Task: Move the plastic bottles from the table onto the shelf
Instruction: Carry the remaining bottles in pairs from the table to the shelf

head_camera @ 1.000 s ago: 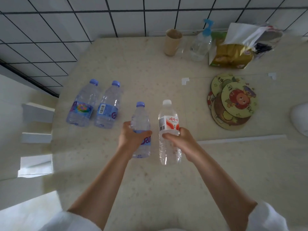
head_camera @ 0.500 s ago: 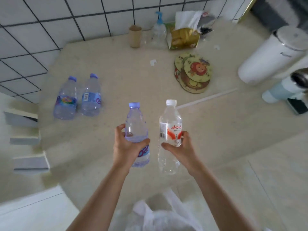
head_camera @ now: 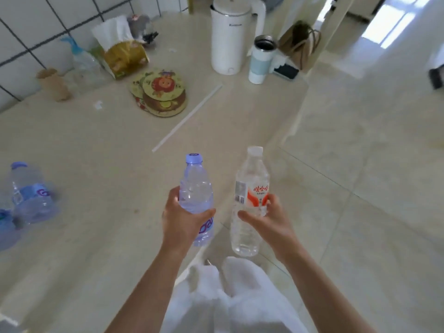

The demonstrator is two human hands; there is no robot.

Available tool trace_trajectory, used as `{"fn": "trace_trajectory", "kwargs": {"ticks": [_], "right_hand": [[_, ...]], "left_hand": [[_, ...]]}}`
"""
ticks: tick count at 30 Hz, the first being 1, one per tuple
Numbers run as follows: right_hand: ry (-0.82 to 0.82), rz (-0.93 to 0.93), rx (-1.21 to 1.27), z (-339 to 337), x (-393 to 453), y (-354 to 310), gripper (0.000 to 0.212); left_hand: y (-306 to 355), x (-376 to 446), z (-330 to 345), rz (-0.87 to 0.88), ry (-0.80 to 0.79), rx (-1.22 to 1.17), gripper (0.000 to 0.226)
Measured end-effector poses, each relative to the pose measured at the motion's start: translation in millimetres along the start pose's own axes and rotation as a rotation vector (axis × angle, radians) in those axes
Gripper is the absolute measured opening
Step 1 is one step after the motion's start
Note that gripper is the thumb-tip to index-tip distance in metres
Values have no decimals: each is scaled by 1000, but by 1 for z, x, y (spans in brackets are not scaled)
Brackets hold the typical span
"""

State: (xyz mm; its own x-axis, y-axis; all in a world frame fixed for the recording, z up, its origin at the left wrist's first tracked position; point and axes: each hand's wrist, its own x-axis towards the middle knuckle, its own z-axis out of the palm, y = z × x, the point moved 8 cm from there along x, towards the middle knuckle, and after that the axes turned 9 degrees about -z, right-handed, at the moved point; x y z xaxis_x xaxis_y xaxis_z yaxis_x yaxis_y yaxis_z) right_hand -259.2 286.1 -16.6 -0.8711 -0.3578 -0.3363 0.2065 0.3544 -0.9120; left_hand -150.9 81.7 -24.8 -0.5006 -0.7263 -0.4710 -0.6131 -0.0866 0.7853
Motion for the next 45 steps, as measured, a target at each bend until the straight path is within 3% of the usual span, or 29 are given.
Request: {"fn": "trace_trajectory", "kwargs": {"ticks": [6,13,20,26,45], "right_hand": [[300,93,109,-111,-50,52,46],[540,185,168,-244,-129,110,36],[772,259,123,-359,-209,159,51],[986,336,228,-421,-259,203,63],[1688,503,420,-603,-347,257,59]], "left_hand": [[31,-53,100,140,-214,82,61],[54,-146,241,317,-452,202,62],[45,-245,378,342,-704,300,67],[50,-323,472,432,-919,394,69],[84,-527,752,769,-1454,768,70]]}}
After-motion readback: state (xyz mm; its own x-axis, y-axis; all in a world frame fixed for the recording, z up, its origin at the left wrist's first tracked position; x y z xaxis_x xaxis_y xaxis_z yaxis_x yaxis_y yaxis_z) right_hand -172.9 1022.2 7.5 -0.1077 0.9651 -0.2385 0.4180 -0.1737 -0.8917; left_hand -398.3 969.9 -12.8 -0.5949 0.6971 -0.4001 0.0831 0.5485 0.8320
